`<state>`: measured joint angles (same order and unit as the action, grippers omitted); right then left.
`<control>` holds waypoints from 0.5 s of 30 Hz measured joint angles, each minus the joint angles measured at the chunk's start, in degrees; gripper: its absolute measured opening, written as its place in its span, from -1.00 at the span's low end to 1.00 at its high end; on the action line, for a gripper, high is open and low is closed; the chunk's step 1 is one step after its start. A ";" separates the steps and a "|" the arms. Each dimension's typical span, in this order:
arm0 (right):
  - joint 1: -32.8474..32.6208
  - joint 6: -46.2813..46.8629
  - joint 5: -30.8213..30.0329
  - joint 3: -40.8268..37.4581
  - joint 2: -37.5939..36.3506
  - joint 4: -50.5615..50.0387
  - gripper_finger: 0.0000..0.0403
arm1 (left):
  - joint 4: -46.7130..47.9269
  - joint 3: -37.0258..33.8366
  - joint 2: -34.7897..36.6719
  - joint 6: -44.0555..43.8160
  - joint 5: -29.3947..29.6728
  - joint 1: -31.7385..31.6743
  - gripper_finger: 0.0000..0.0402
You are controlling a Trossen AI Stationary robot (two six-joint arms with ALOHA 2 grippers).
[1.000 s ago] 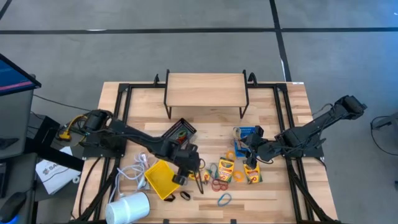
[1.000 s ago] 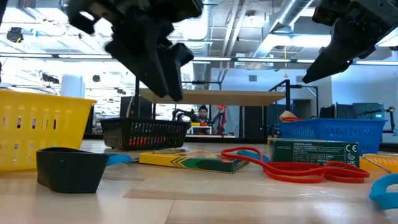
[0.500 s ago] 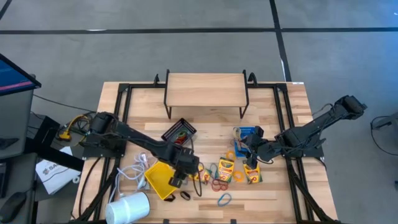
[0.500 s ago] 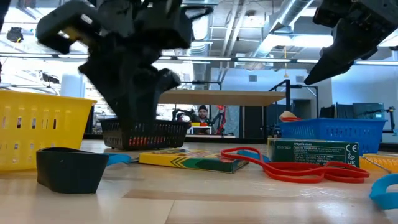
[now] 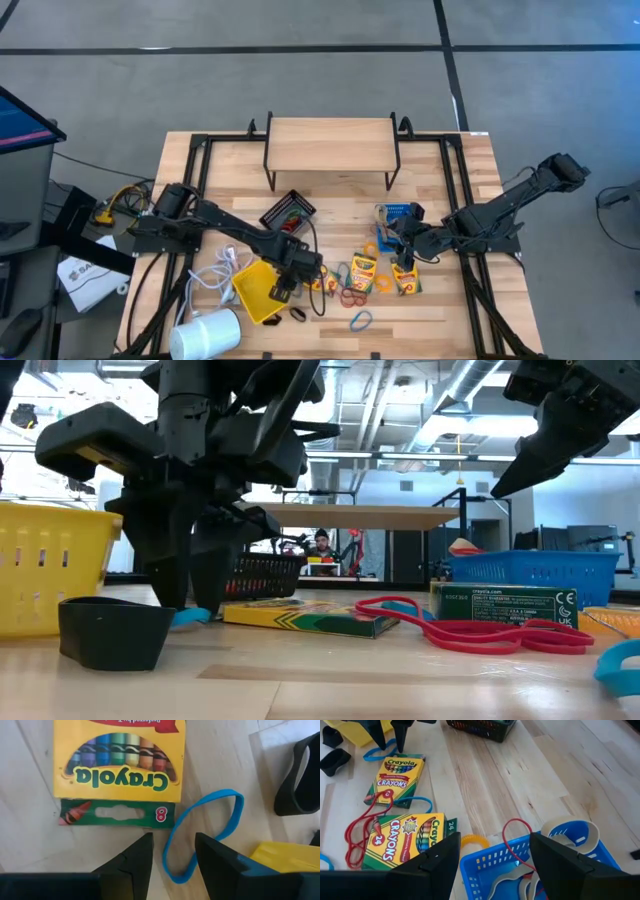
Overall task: Pick & Place Office Desk Supplies
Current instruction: Put the blue rubber band into the blue bin
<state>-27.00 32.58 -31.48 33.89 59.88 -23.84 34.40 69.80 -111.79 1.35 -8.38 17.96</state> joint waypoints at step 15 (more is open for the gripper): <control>0.00 0.50 0.00 0.00 0.00 -0.12 0.17 | -3.15 -3.90 0.10 0.34 -0.14 -0.21 -0.78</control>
<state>-27.00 33.08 -31.48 33.89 59.88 -23.97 31.25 65.90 -111.69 1.69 -8.52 17.75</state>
